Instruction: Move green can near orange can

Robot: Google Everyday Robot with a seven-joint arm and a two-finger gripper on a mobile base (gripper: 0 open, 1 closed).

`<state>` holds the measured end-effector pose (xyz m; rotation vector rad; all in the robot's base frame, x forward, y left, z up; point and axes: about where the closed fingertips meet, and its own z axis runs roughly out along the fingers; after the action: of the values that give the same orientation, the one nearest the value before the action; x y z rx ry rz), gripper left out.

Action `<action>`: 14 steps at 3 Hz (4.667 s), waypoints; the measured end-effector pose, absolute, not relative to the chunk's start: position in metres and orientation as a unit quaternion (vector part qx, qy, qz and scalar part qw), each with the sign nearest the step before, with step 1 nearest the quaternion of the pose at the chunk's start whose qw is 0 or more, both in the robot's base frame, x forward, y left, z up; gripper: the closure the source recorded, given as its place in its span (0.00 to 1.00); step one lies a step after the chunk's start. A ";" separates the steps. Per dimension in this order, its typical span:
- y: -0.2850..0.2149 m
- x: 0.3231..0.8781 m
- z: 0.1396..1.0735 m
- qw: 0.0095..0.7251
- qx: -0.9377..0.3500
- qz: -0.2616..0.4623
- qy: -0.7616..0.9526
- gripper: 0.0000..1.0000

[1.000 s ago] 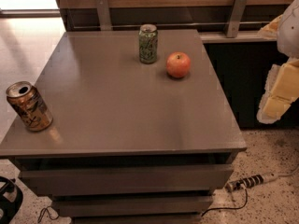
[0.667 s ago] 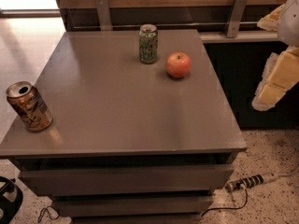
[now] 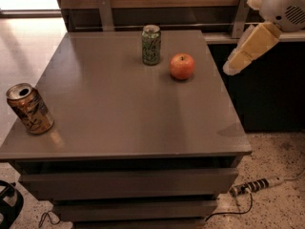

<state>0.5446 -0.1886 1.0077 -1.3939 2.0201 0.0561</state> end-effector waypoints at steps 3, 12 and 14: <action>-0.160 0.655 0.960 0.423 -0.410 0.146 0.795 0.00; -0.023 0.792 0.887 0.535 -0.375 0.278 0.704 0.00; -0.011 0.795 0.878 0.543 -0.369 0.290 0.697 0.39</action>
Offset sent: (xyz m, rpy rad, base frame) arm 0.1222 0.0137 -0.0566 0.4209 0.0310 -0.2070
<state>0.7953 -0.0109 0.8779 -0.8761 1.6547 0.6879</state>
